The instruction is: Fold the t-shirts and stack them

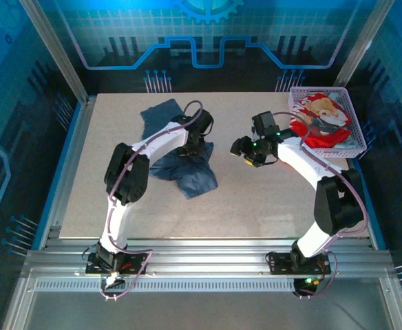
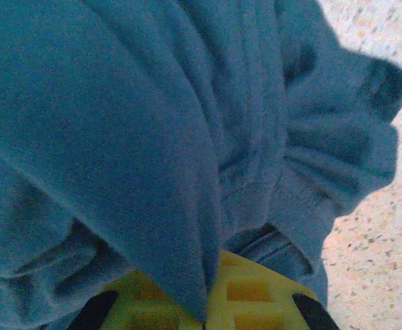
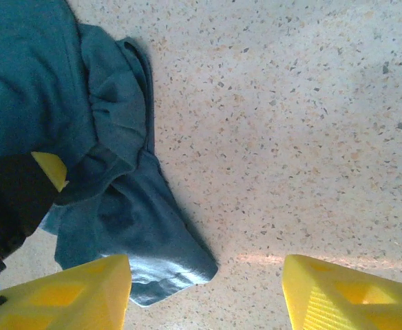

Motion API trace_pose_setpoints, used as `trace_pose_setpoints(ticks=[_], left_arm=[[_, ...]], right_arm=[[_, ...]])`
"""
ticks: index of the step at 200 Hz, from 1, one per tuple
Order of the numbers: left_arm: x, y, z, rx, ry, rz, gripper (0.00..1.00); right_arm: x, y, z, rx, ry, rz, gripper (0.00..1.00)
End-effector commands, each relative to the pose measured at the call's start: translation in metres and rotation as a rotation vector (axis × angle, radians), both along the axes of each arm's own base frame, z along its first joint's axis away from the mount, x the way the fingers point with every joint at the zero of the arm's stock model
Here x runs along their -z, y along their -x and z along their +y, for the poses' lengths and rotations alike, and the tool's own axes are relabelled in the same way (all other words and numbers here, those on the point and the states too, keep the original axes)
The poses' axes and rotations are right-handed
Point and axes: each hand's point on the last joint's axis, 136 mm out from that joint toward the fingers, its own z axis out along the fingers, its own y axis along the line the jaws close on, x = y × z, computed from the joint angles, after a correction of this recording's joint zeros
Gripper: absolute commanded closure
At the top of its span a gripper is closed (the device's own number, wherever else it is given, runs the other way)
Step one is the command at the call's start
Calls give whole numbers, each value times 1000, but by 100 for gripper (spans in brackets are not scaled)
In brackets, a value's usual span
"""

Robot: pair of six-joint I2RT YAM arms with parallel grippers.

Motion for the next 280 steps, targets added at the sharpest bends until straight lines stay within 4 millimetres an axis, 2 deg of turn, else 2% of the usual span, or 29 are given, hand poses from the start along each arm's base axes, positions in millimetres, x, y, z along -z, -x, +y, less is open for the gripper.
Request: trace_pose_setpoints(ticks=[1,24,50,72,98,124,147,165,187,210,224,246,247,262,272,280], left_arm=[[-60,-2,10,-28,2,-116,100],[-106,11,20,-43,52,-198,100],[-142,32,39,-73,112,-251,100],[-164,48,57,-119,206,-284,100],[-189,64,76,-174,327,-330,100],[-198,78,89,-203,381,-357,100],[-201,89,100,-236,411,-363,100],[-203,95,106,-244,412,-371,100],[-202,98,111,-247,408,-367,100],[-201,99,112,-244,413,-363,100],[-202,99,113,-243,417,-365,100],[-206,96,117,-251,422,-376,100],[-207,96,117,-251,423,-376,100],[-211,93,121,-265,433,-385,100],[-214,90,123,-276,447,-392,100],[-218,86,124,-285,464,-400,100]], right_arm=[[-12,4,-9,-1,14,-23,40],[-19,0,-9,-13,19,-56,41],[-17,-4,-4,-21,0,-61,41],[-17,-6,8,-40,-23,-64,41],[-13,-4,35,-68,-99,-36,39],[3,5,74,-67,-213,28,37],[26,20,103,-82,-226,93,37],[49,39,118,-77,-207,176,36],[75,66,132,-90,-165,274,31],[95,78,142,-91,-125,320,28],[107,74,144,-80,-98,325,38],[115,61,137,-79,-20,294,70],[115,61,136,-78,-17,295,75],[111,52,130,-66,-9,282,100],[102,46,122,-52,0,252,100],[87,39,115,-48,11,200,100]])
